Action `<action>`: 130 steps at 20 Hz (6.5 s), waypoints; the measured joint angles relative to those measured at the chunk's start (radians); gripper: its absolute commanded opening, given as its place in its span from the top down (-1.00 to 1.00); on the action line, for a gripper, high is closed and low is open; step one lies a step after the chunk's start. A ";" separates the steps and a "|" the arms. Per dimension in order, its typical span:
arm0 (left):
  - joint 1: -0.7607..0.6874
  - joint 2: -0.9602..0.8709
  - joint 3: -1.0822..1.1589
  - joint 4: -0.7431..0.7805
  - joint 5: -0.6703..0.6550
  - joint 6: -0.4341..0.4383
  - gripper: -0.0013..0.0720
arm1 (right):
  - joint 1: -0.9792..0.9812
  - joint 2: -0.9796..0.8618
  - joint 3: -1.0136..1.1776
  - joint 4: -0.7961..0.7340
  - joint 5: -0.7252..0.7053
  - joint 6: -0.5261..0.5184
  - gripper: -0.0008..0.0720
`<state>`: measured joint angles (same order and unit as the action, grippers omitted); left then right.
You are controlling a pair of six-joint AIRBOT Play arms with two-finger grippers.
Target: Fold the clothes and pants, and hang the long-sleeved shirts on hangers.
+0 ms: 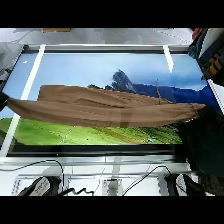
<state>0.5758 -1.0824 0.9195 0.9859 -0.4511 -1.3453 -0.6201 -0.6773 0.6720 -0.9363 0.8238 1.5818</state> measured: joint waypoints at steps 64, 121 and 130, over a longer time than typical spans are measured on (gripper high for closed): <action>-0.344 -0.196 0.280 -0.125 -0.058 0.230 0.90 | 0.956 -0.924 0.724 0.000 -0.405 -0.037 0.89; -0.455 -0.489 0.140 -0.234 -0.564 0.381 -0.61 | 0.273 -0.513 0.532 0.082 0.452 -0.563 -0.01; -0.572 -0.623 0.150 -0.355 -0.507 0.419 0.91 | 0.393 -0.499 0.496 0.089 0.268 -0.580 0.01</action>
<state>0.0040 -1.7058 1.0698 0.6312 -0.9585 -0.9264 -0.2276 -1.1763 1.1683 -0.8474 1.0920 1.0019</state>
